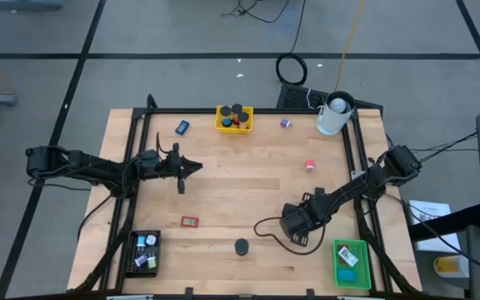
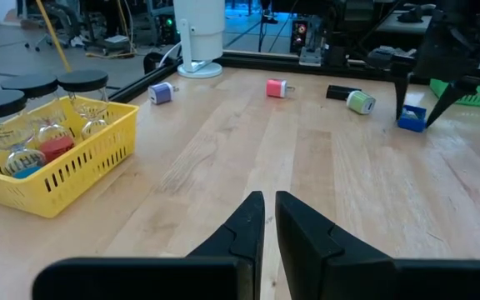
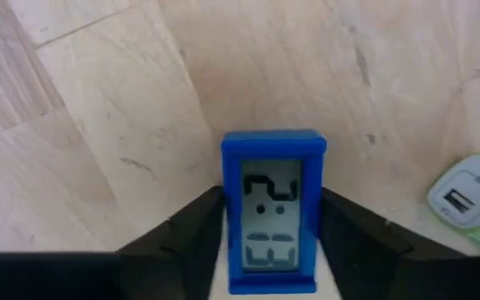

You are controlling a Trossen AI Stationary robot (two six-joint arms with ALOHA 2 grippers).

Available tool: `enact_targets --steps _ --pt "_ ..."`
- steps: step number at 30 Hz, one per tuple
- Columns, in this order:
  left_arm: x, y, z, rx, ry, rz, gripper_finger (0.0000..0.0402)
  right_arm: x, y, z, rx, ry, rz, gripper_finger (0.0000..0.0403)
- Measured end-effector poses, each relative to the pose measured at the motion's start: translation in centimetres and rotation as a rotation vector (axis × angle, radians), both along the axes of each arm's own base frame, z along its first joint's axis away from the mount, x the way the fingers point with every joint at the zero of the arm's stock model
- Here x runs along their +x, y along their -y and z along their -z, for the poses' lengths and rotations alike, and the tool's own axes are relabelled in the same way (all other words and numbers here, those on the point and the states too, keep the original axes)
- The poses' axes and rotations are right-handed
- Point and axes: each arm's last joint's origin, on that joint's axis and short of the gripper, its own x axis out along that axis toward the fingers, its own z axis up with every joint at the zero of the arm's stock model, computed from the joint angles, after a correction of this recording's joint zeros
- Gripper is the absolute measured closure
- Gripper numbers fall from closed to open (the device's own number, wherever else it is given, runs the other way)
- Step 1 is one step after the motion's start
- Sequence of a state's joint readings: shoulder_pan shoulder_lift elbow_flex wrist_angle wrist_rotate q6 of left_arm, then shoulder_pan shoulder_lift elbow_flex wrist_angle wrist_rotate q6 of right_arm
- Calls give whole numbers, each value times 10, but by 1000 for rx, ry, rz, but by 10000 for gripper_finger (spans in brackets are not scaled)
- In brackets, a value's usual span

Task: Pick & Place Office items
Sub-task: Put the blue digital timer into the green bin

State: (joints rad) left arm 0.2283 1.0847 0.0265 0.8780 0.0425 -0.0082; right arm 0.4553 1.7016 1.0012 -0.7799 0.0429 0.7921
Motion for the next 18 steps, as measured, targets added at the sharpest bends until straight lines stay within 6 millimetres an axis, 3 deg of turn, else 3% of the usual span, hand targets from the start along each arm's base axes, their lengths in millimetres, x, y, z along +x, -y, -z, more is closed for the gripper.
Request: enact_targets --steps 4,9,18 --pt "0 0 0 0 0 1 360 -1 0 -2 12 -6 -1 264" --pt "0 0 0 0 0 0 360 -5 2 -9 23 2 10 264" --pt "0 0 0 0 2 0 360 -19 -7 -41 120 102 53 252"
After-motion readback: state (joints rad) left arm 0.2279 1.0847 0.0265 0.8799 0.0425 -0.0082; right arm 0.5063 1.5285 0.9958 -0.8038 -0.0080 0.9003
